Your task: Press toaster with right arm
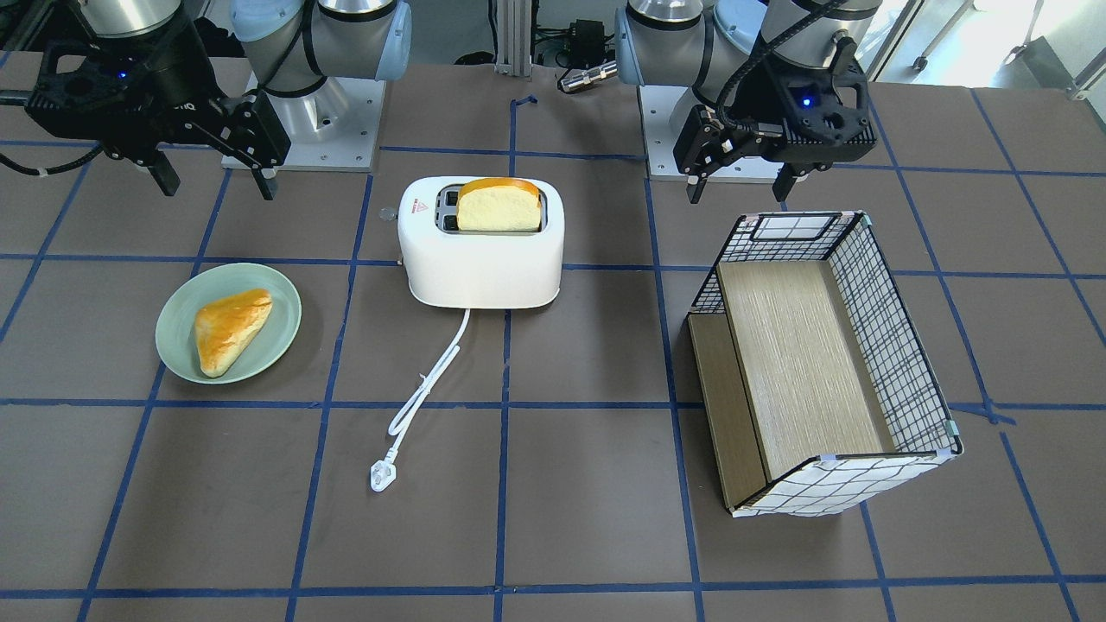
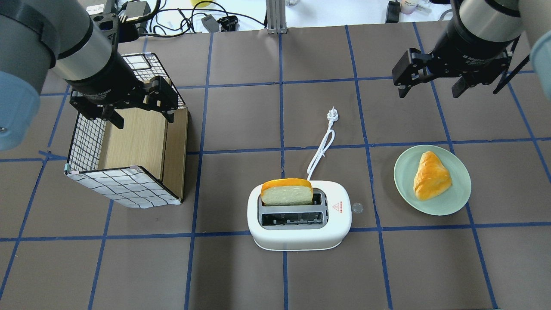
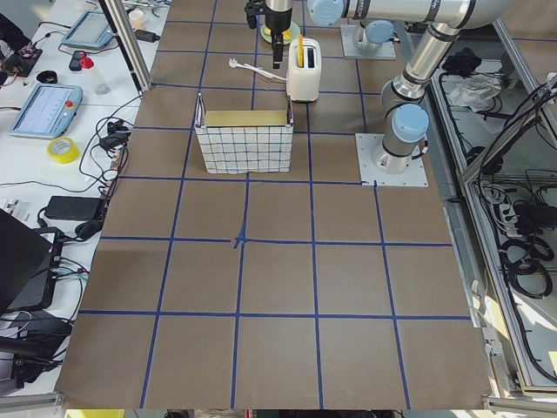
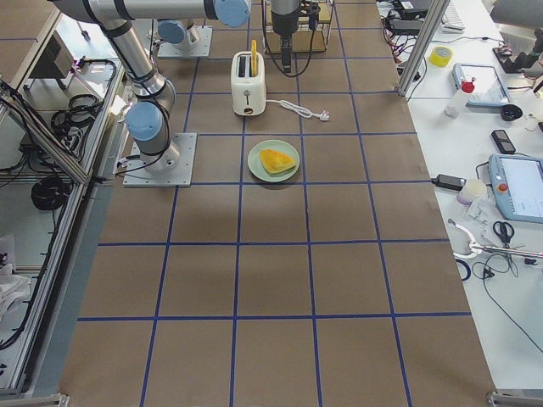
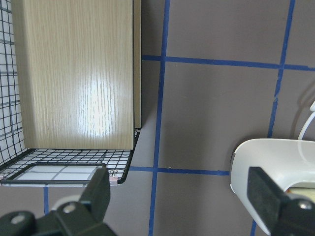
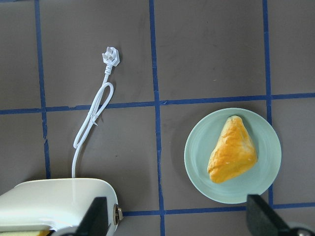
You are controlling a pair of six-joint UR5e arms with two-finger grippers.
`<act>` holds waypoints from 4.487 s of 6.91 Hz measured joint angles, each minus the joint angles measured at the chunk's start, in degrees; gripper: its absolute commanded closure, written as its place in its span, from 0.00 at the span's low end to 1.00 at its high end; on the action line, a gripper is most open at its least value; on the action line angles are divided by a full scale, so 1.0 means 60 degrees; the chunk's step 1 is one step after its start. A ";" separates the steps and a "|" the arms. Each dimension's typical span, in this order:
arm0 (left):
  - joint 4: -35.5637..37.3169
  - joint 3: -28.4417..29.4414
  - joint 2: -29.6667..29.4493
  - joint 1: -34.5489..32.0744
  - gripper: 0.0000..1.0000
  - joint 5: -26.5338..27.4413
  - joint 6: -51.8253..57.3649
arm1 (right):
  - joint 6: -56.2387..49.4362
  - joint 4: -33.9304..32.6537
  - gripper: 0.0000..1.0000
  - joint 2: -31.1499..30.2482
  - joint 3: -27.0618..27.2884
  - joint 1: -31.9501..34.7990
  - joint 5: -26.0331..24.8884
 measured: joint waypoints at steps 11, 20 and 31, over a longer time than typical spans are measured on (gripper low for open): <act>0.0000 -0.0002 0.0000 0.0000 0.00 0.0008 0.0000 | 0.0071 0.0944 0.00 0.0130 -0.0094 -0.0006 -0.0170; 0.0000 -0.0007 0.0000 0.0000 0.00 0.0007 0.0000 | 0.0056 0.1836 1.00 0.0118 0.0292 -0.0060 0.0167; 0.0000 -0.0004 0.0000 0.0000 0.00 0.0007 0.0000 | 0.0711 0.1171 1.00 0.0112 0.3358 -0.0023 0.2520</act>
